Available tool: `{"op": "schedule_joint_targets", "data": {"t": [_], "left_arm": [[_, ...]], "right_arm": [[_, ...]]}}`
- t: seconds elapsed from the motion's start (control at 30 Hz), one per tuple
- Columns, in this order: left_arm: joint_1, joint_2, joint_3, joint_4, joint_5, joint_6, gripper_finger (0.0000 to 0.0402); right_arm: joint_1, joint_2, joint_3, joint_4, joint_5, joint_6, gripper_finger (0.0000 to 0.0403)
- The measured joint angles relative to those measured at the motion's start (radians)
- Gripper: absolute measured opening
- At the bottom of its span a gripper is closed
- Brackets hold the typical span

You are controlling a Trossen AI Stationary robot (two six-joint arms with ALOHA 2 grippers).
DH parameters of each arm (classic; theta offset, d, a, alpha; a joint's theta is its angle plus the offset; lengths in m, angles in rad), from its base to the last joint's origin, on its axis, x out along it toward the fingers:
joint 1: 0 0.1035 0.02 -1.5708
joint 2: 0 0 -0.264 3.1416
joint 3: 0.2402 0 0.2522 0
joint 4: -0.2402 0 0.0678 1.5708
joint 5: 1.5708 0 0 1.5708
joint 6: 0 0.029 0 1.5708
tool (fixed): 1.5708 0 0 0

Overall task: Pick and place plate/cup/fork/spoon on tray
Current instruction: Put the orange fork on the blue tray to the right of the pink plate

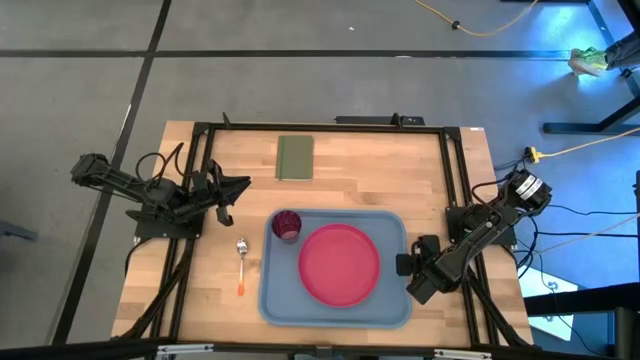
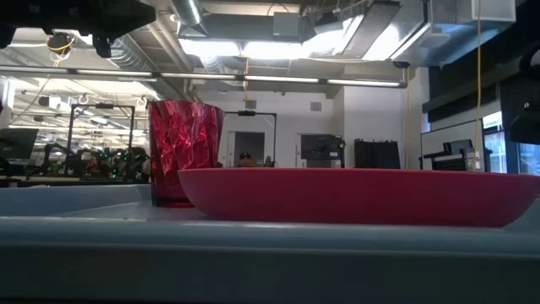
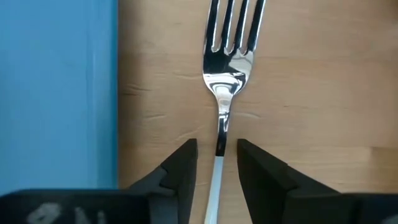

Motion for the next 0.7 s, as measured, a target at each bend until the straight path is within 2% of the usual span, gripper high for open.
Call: {"op": "schedule_joint_targets", "data": {"t": [0.37,0.6,0.7], "left_arm": [[0.000,0.000,0.000,0.000,0.000,0.000,0.0047],[0.000,0.000,0.000,0.000,0.000,0.000,0.0047],[0.000,0.000,0.000,0.000,0.000,0.000,0.0047]], "right_arm": [[-0.004,0.000,0.000,0.003,0.008,-0.018,0.0067],[-0.004,0.000,-0.002,-0.009,0.009,-0.015,0.0014],[-0.004,0.000,-0.002,-0.011,0.008,-0.015,0.0009]]}}
